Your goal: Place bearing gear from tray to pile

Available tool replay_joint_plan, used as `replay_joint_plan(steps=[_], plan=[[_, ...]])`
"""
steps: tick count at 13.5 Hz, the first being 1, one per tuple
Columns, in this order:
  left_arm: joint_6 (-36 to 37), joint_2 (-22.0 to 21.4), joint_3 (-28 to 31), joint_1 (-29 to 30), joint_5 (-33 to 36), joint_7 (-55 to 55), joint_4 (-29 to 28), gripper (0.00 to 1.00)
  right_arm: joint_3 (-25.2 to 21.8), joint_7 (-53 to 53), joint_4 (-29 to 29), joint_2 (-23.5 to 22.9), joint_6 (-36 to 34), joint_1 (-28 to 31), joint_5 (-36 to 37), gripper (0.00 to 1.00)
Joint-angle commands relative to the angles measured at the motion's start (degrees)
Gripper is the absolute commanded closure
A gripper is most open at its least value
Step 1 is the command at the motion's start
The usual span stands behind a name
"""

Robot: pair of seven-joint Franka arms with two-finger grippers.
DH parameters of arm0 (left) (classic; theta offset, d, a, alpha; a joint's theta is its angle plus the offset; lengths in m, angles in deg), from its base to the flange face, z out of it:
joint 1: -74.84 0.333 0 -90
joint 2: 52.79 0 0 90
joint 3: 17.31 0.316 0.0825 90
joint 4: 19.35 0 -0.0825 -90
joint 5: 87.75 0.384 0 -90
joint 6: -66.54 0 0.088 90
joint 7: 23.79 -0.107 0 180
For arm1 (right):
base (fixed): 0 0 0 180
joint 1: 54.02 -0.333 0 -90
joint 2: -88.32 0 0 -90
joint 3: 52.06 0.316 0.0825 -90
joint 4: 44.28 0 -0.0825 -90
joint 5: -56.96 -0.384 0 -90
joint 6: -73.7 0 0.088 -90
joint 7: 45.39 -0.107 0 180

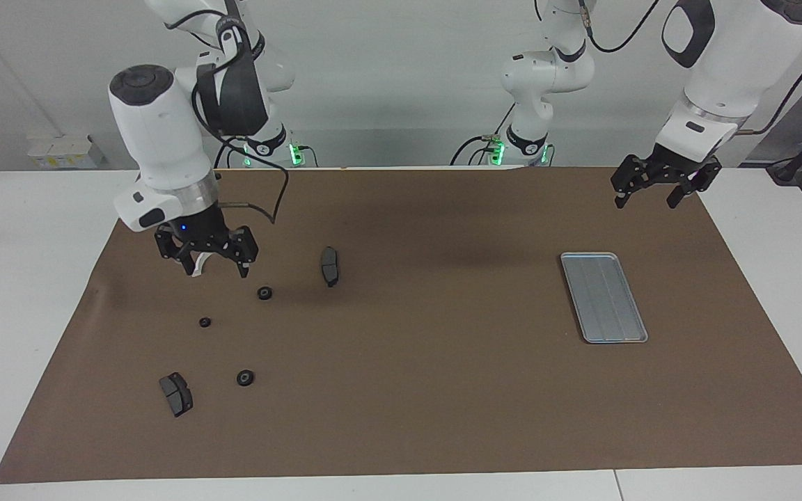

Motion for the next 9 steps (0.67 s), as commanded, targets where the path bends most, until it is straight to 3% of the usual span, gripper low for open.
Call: replay_joint_plan(steps=[1,9], plan=[[0.52,-1.57,-0.5,0.22,0.61,1.29,-2.0,0.0,0.32,4.58,1.84,4.93,-6.68,0.71,-1.77,0.0],[-2.03,-2.27,-0.41,1.01,0.26,0.85,-3.76,0.0,-0.29,4.41,2.89,7.58,-11.01,0.62,-4.5,0.0]])
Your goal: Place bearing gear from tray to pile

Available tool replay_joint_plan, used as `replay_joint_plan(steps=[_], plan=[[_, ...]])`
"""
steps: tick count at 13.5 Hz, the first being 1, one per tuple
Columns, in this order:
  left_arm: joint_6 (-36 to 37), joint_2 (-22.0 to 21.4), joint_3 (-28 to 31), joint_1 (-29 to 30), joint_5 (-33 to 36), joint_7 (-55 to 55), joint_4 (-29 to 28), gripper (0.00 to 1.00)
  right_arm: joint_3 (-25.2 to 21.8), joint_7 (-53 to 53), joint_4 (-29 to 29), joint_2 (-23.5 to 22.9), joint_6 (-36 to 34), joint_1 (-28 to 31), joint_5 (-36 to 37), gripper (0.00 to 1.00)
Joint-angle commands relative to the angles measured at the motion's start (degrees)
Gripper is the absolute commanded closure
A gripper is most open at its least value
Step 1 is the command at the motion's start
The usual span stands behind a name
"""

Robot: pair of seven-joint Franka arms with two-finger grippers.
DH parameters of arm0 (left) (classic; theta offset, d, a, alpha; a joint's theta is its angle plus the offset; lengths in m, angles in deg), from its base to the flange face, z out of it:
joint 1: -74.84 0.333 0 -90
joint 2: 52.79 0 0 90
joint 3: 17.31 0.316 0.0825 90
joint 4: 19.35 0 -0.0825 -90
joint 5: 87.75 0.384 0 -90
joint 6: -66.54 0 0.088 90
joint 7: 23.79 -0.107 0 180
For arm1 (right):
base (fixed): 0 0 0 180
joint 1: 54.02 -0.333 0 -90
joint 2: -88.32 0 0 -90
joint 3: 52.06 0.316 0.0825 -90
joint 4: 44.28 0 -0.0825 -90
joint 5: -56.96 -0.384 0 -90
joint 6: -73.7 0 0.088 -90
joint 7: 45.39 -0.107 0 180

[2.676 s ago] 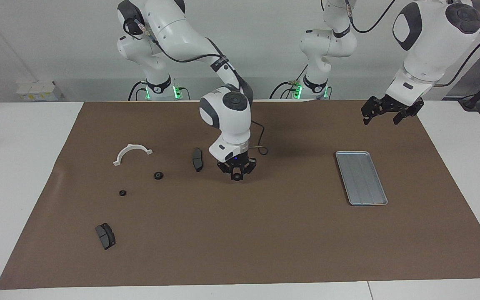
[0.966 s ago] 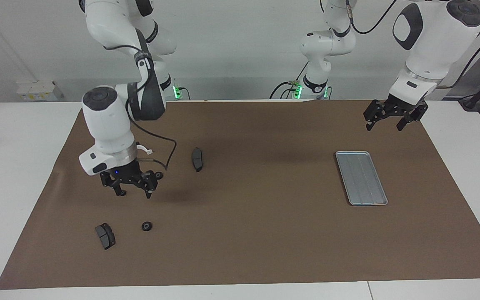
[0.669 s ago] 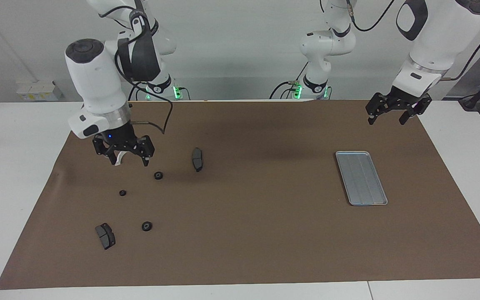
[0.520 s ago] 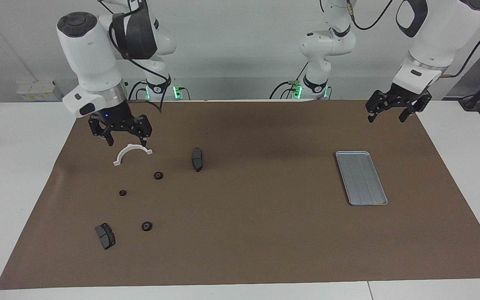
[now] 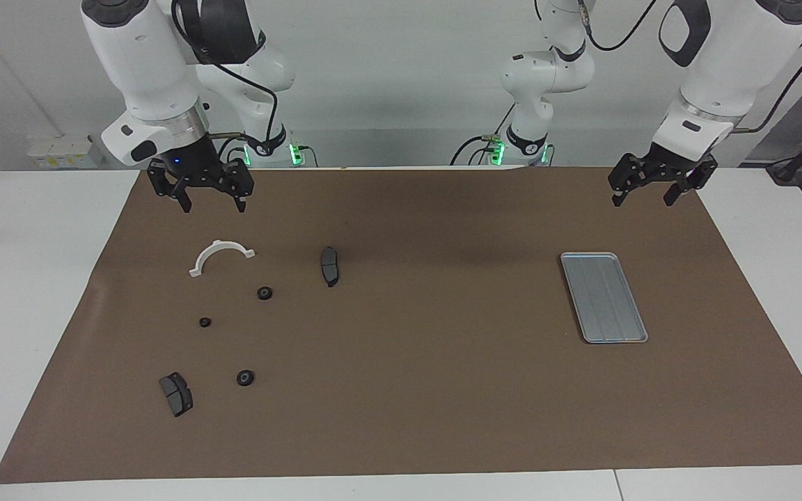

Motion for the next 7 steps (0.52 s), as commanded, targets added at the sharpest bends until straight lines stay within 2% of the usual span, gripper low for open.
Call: replay_joint_plan(steps=[1,7], plan=[[-2.29,-1.99,-0.24,1.01,0.26,0.7,-2.48,0.0,0.09,1.27,2.37,1.66,0.07,0.68,-1.49,0.0],[-2.21,-1.99,0.11,1.19,0.26,0.62,-2.48,0.0,0.09,1.35,2.37,1.84,0.42,0.86,-1.31,0.0]])
